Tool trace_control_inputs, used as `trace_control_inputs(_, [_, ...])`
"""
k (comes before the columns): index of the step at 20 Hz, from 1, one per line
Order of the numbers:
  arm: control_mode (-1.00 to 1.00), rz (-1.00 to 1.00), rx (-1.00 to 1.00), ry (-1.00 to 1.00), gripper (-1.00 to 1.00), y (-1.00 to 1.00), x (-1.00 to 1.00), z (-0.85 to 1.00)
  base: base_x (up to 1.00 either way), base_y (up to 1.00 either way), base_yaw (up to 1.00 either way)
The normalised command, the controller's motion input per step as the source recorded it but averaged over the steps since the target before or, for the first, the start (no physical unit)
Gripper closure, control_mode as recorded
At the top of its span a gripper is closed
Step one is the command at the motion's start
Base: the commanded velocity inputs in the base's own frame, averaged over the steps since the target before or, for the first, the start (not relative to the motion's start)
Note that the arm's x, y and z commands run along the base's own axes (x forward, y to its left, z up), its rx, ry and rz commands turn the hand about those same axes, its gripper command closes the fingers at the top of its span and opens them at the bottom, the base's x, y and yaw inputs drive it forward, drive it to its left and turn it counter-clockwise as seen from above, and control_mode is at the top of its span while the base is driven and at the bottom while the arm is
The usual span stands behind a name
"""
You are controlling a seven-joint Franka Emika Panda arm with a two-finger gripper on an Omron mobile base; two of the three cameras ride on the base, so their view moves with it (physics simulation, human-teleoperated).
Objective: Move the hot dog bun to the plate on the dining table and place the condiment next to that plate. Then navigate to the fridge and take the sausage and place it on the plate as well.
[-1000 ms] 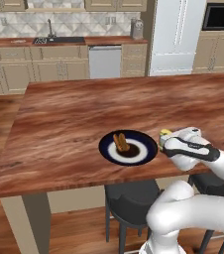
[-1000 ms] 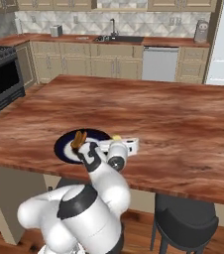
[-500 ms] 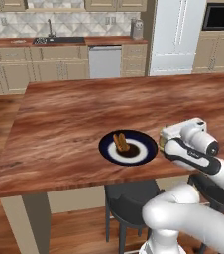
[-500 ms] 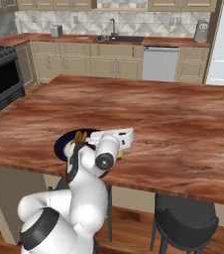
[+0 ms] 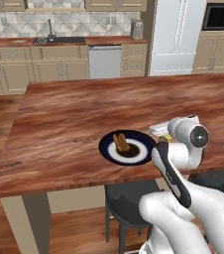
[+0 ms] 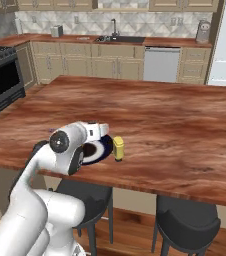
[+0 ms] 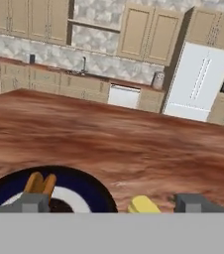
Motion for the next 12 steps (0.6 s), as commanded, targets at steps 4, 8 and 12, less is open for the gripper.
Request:
trace_control_inputs(4, [-1.0,-0.12,0.09,0.51,-1.0,0.51,-0.97,1.0,0.0,0.0,0.0])
trace_control_inputs(8, [-1.0,-0.14,0.06,0.51,-1.0,0.28,-1.0,1.0,0.0,0.0,0.0])
trace_control_inputs(12, [-1.0,-0.1,0.06,0.44,-1.0,0.18,-1.0,0.88,0.0,0.0,0.0])
